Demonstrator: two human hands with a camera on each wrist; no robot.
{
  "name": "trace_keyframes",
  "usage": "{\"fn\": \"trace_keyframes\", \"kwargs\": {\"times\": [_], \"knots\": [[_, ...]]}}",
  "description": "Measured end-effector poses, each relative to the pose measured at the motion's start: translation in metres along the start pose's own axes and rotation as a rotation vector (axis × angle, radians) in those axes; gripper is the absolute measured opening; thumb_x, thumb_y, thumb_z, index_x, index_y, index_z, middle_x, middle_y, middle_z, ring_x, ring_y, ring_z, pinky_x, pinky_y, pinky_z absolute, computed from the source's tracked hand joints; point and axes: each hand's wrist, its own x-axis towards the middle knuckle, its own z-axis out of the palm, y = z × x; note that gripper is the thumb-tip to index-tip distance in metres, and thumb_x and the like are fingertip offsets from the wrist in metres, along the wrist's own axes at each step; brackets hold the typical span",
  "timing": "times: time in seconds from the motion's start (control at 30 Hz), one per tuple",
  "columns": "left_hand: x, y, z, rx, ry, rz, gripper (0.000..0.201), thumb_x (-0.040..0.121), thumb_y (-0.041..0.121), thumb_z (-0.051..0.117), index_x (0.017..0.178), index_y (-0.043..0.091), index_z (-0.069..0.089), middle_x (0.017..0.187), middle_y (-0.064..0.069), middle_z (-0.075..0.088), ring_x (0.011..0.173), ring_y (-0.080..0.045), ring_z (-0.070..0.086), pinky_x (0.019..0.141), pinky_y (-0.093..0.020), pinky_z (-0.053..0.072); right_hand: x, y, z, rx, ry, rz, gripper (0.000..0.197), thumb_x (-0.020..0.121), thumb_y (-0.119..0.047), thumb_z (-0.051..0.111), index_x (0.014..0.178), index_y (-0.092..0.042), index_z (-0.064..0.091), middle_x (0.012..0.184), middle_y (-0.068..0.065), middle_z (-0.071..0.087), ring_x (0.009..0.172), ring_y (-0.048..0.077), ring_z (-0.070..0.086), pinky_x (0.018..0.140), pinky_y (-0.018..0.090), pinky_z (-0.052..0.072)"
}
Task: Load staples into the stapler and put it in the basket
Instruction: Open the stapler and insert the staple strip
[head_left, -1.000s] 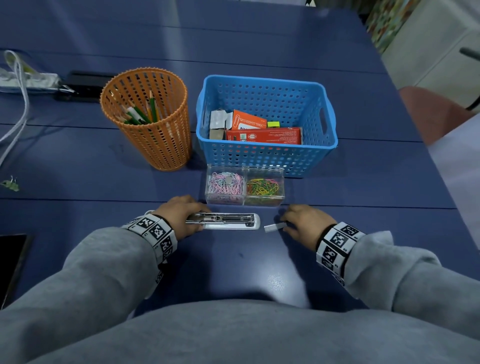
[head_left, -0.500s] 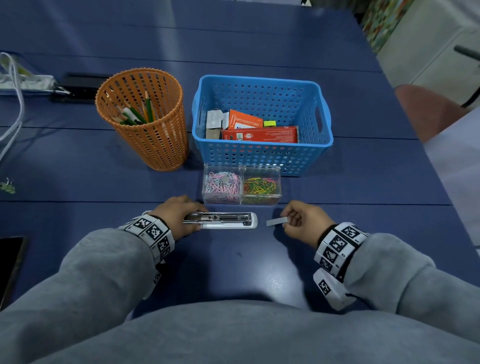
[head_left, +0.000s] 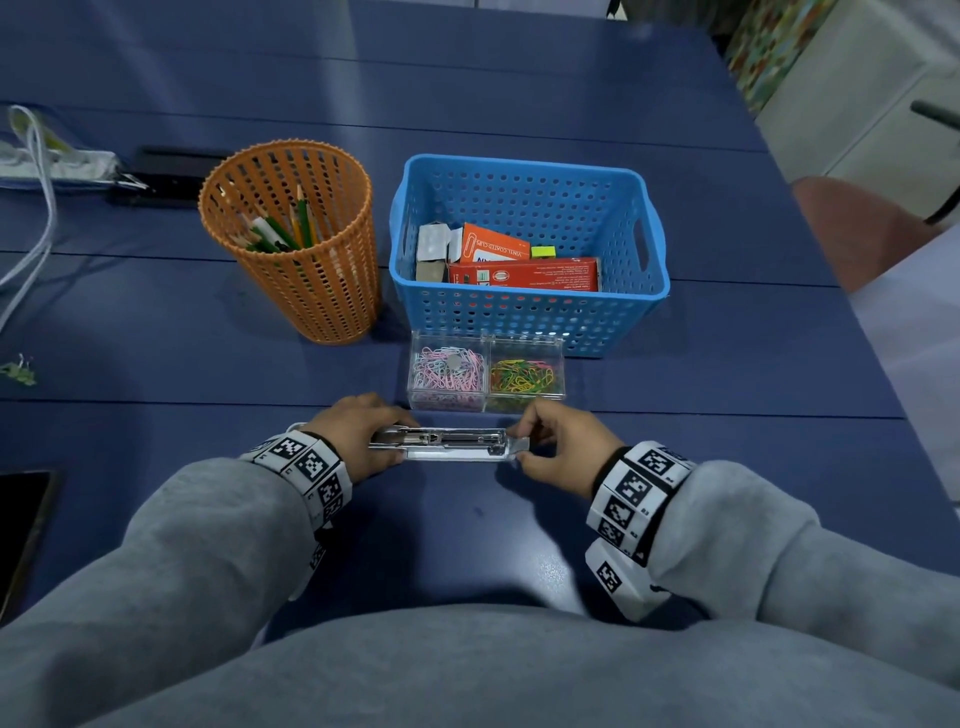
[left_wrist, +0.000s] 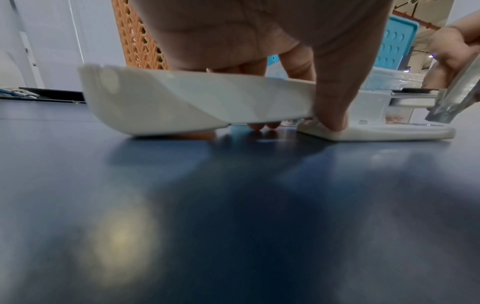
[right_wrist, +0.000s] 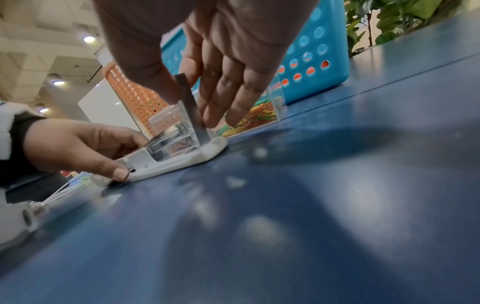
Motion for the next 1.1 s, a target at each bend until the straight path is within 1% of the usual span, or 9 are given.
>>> {"fn": "trace_keyframes", "kwargs": {"times": [0.1, 0.2, 0.27, 0.33, 0.43, 0.53, 0.67, 0.97, 1.1], "knots": [[-0.001, 0.002, -0.001, -0.003, 0.003, 0.003, 0.038, 0.072, 0.032, 0.067, 0.11, 0.031, 0.058, 0.106, -0.011, 0.058, 0.104, -0.03, 0.053, 0.096, -0.046, 0.043, 0.001, -0.002, -0.001, 0.037, 0.042, 0.003, 0.03, 0.074, -0.01, 0.066, 0.069, -0.034, 0.049, 0.092, 0.006, 0.072, 0.083, 0.018, 0.065, 0.081, 0.033, 0.055], [-0.002, 0.002, -0.002, -0.001, -0.001, -0.001, 0.039, 0.071, 0.035, 0.065, 0.11, 0.033, 0.058, 0.108, -0.011, 0.058, 0.106, -0.03, 0.052, 0.097, -0.047, 0.043, 0.003, -0.004, -0.003, 0.022, 0.052, -0.031, 0.018, 0.077, -0.011, 0.066, 0.084, -0.027, 0.06, 0.084, 0.001, 0.066, 0.079, 0.018, 0.062, 0.08, 0.031, 0.053], [-0.002, 0.003, -0.002, 0.002, -0.003, -0.003, 0.038, 0.072, 0.034, 0.066, 0.109, 0.033, 0.058, 0.108, -0.011, 0.059, 0.105, -0.03, 0.053, 0.096, -0.047, 0.043, 0.005, -0.008, -0.004, -0.06, 0.048, -0.105, 0.019, 0.08, -0.014, 0.064, 0.098, -0.02, 0.064, 0.088, 0.0, 0.062, 0.082, 0.017, 0.059, 0.08, 0.029, 0.051], [-0.002, 0.003, -0.001, 0.002, 0.003, -0.001, 0.037, 0.072, 0.034, 0.067, 0.108, 0.034, 0.058, 0.106, -0.01, 0.059, 0.104, -0.03, 0.053, 0.096, -0.046, 0.044, 0.008, -0.014, -0.004, -0.182, 0.048, -0.211, 0.024, 0.083, -0.016, 0.061, 0.107, -0.016, 0.062, 0.096, 0.005, 0.064, 0.086, 0.017, 0.057, 0.081, 0.029, 0.048], [-0.002, 0.004, -0.001, 0.003, 0.002, -0.01, 0.04, 0.068, 0.044, 0.061, 0.107, 0.036, 0.058, 0.104, -0.009, 0.06, 0.103, -0.03, 0.054, 0.094, -0.047, 0.045, 0.014, -0.024, -0.001, -0.295, 0.014, -0.307, 0.028, 0.085, -0.016, 0.057, 0.113, -0.013, 0.059, 0.105, 0.012, 0.067, 0.094, 0.027, 0.06, 0.084, 0.037, 0.051], [-0.002, 0.005, -0.002, 0.004, -0.006, -0.008, 0.039, 0.07, 0.041, 0.063, 0.108, 0.036, 0.058, 0.104, -0.009, 0.059, 0.103, -0.03, 0.054, 0.094, -0.046, 0.045, 0.02, -0.032, 0.007, -0.394, -0.037, -0.366, 0.026, 0.086, -0.013, 0.054, 0.111, -0.007, 0.06, 0.108, 0.017, 0.067, 0.099, 0.033, 0.061, 0.086, 0.042, 0.051], [-0.002, 0.004, -0.002, 0.016, -0.001, -0.011, 0.037, 0.073, 0.034, 0.066, 0.109, 0.034, 0.057, 0.107, -0.009, 0.058, 0.105, -0.03, 0.053, 0.096, -0.046, 0.044, 0.028, -0.037, 0.018, -0.549, -0.085, -0.412, 0.023, 0.086, -0.014, 0.049, 0.101, 0.0, 0.061, 0.092, 0.024, 0.067, 0.087, 0.04, 0.061, 0.078, 0.049, 0.054], [-0.003, 0.006, -0.003, 0.024, -0.001, -0.023, 0.035, 0.073, 0.036, 0.065, 0.107, 0.037, 0.057, 0.104, -0.006, 0.058, 0.103, -0.028, 0.053, 0.093, -0.047, 0.045, 0.036, -0.041, 0.03, -0.681, -0.098, -0.476, 0.018, 0.079, -0.01, 0.053, 0.09, 0.0, 0.064, 0.075, 0.022, 0.068, 0.07, 0.039, 0.063, 0.064, 0.048, 0.058], [-0.004, 0.006, -0.003, 0.033, 0.005, -0.03, 0.035, 0.074, 0.037, 0.065, 0.109, 0.036, 0.056, 0.104, -0.006, 0.057, 0.104, -0.028, 0.052, 0.093, -0.046, 0.045, 0.037, -0.04, 0.028, -0.68, -0.134, -0.448, 0.021, 0.084, -0.011, 0.051, 0.097, 0.0, 0.063, 0.085, 0.024, 0.07, 0.08, 0.04, 0.063, 0.075, 0.05, 0.055]]}}
